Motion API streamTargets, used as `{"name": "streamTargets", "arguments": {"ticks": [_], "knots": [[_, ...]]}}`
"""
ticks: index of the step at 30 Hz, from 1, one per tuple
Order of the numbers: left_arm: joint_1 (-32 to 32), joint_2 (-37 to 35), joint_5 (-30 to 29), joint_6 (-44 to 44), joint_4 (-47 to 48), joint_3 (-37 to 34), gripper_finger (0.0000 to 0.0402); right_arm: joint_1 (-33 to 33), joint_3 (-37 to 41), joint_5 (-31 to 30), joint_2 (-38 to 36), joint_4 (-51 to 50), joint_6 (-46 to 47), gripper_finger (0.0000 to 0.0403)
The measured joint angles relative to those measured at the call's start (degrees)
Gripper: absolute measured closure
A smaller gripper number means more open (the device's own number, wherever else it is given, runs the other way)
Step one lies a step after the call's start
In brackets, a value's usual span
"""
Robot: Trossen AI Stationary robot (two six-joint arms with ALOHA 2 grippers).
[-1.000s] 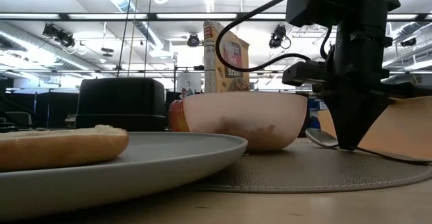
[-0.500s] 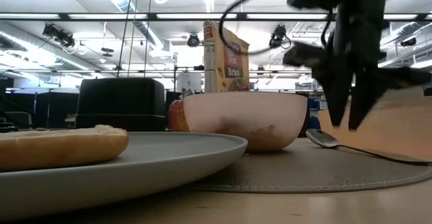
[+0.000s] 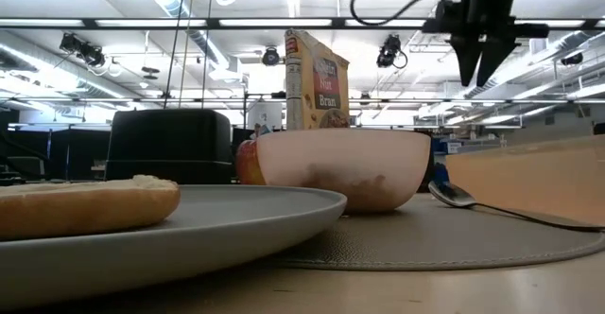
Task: Arrange a breakfast setting
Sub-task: Put the blue cup to the top right of the light orange bowl on the gray mat
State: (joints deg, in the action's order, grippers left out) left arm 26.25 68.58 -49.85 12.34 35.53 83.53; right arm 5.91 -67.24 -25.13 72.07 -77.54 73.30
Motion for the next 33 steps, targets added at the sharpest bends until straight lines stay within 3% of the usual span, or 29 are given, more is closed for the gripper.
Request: {"name": "streamTargets", "arguments": {"ticks": [8,12,16,23,29,33], "knots": [[-1.28,0.0,2.13,-2.5,-10.89,0.02,0.0205,27.48,4.26,1.64,-4.11,12.83,-39.34,0.0226],[-1.24,0.0,2.21,-0.75,-13.19,0.02,0.0205,38.75,6.36,6.82,-1.04,22.23,-53.71,0.0217],[-1.26,0.0,2.17,1.47,-14.42,0.02,0.0205,47.05,6.83,8.69,4.14,29.06,-63.96,0.0233],[-1.26,0.02,2.17,7.12,-14.49,0.02,0.0205,54.82,6.83,18.45,12.62,30.54,-69.42,0.0266],[-1.28,0.02,1.98,8.04,-14.47,0.02,0.0205,56.49,6.86,18.84,17.53,31.2,-70.51,0.0286],[-1.34,0.02,-0.09,6.93,-14.49,0.02,0.0205,56.25,6.86,18.85,18.13,31.02,-70.51,0.0323]]}}
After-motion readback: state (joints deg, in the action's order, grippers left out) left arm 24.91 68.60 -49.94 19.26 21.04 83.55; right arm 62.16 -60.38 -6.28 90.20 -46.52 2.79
